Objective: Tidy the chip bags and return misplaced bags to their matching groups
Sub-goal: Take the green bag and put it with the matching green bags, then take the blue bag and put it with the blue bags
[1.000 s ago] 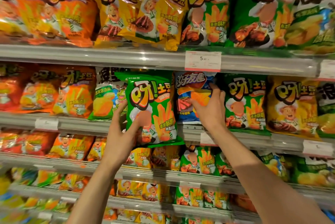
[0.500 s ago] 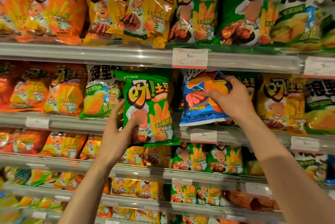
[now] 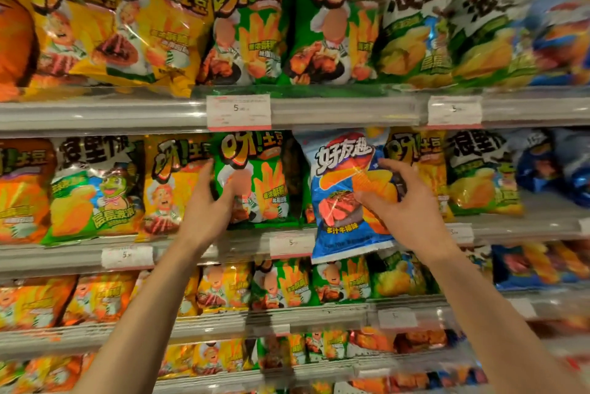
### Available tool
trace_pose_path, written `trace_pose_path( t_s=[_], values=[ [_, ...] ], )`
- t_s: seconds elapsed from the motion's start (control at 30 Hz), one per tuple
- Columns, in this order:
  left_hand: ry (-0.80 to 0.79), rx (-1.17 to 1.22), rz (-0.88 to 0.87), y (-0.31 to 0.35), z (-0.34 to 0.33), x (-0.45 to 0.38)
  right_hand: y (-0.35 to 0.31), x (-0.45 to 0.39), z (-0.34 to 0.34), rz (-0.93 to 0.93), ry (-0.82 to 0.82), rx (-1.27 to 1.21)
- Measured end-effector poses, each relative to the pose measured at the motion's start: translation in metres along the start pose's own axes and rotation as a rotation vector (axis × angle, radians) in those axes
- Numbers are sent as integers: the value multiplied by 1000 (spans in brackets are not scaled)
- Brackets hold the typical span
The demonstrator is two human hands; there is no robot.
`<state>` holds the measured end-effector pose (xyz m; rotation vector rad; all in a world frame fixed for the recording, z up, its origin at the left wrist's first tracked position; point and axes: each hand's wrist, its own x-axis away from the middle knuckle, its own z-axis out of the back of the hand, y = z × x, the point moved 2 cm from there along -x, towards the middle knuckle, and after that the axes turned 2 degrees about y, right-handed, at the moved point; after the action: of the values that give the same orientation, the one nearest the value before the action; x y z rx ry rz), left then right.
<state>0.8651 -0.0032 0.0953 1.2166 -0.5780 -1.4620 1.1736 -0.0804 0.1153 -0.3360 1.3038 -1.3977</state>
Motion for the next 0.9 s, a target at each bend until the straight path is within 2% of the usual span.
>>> trace_pose_path(
  t_s=[0.1, 0.2, 0.27, 0.4, 0.53, 0.7, 0.77, 0.9],
  values=[
    [-60, -3, -44, 0, -15, -9, 6, 5, -1, -21, -7, -50],
    [-143, -15, 28, -4, -26, -17, 10, 8, -1, -32, -13, -78],
    [-161, -70, 17, -11, -30, -24, 12, 10, 0, -45, -21, -96],
    [30, -267, -156, -6, -36, -14, 14, 12, -2, -56, -36, -150],
    [20, -369, -231, -9, -43, -3, 16, 14, -4, -69, -42, -198],
    [201, -240, -333, 2, -32, 13, 20, 18, -11, -105, -27, -269],
    [131, -105, -299, 9, -32, 30, 17, 23, -17, -118, -30, -300],
    [-279, 197, -109, 24, -40, 67, 12, 36, -37, -154, -85, -357]
  ],
)
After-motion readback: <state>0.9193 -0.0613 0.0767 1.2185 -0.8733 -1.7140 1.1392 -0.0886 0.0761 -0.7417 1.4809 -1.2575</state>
